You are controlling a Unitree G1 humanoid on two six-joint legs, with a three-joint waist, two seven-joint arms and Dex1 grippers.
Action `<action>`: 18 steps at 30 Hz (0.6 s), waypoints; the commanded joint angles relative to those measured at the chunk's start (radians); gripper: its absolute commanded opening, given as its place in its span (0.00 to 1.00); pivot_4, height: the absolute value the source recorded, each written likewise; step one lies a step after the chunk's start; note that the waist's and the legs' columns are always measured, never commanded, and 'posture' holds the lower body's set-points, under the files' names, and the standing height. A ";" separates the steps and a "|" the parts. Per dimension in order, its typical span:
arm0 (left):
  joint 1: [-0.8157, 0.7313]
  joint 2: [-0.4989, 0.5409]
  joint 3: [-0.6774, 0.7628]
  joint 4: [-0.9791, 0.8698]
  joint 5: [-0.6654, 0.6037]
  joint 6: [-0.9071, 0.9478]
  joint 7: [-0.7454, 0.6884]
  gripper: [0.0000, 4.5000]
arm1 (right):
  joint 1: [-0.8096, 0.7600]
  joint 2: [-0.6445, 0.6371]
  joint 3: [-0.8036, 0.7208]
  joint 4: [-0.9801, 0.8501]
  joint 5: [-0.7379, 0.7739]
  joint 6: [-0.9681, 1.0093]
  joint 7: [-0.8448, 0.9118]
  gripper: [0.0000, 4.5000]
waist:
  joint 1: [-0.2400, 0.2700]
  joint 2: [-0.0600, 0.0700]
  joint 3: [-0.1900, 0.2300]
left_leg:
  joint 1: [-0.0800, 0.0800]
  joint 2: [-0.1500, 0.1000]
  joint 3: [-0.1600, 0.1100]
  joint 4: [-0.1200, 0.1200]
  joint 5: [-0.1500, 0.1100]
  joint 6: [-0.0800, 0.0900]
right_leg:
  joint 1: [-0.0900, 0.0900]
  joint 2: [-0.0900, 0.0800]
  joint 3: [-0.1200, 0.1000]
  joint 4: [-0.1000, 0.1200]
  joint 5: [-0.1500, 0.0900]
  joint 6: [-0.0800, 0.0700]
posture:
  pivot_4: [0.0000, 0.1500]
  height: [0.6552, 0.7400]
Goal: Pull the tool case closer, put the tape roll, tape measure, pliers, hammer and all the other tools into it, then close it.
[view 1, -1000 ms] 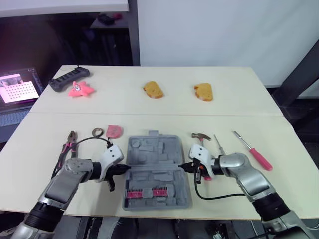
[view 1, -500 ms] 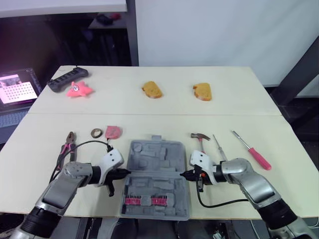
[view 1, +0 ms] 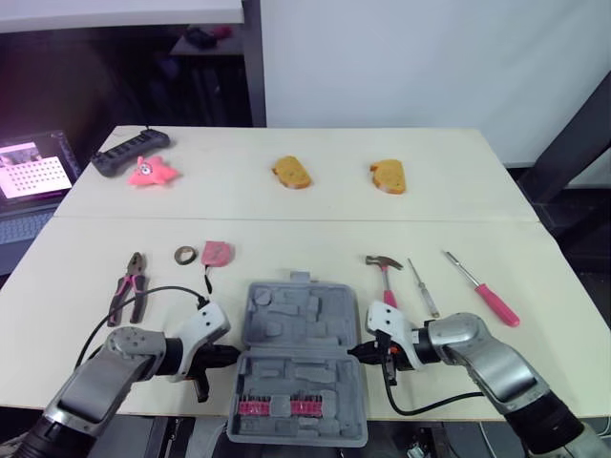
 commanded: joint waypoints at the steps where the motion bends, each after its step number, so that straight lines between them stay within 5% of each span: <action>1: 0.034 0.016 -0.022 -0.018 -0.009 0.018 -0.002 0.00 | 0.023 -0.014 0.028 -0.031 0.014 0.019 0.009 0.01 | 0.000 0.000 0.000 | 0.000 0.000 0.000 0.000 0.000 0.000 | 0.000 0.000 0.000 0.000 0.000 0.000 | 1.00 0.97; 18: -0.035 -0.028 -0.027 0.090 0.024 -0.107 0.031 0.00 | 0.009 -0.014 0.034 0.008 -0.004 -0.008 -0.018 0.01 | 0.001 -0.002 -0.002 | 0.001 0.000 0.000 0.000 0.000 0.000 | 0.002 0.000 0.000 -0.001 -0.002 -0.003 | 1.00 0.97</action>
